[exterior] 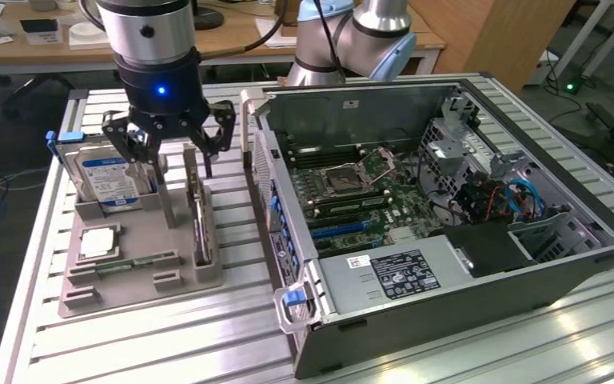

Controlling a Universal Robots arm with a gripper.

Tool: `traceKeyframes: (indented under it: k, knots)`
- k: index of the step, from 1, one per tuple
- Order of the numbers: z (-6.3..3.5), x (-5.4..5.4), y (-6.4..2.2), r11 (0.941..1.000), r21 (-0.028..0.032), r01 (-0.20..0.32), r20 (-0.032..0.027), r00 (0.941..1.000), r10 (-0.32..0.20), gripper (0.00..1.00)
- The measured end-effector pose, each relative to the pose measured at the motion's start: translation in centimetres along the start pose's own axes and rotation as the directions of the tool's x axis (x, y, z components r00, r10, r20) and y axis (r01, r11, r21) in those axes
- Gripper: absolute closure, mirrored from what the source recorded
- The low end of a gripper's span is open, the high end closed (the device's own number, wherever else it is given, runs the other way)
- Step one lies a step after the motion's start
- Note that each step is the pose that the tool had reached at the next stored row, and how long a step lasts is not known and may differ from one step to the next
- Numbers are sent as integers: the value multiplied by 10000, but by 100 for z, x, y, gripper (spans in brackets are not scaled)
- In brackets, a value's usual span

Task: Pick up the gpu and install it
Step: 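Pick up the gpu and move the gpu toward the slot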

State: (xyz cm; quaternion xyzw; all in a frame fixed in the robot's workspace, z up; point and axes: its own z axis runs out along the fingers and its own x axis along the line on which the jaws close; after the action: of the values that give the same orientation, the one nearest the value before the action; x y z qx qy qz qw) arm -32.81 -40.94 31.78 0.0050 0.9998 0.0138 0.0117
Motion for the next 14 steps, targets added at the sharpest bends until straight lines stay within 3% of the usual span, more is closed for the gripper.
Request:
traceKeyframes:
  k: [14]
  knots:
    - [48, 1, -2, 10000, 18, -43, 4, 10000, 43, 35]
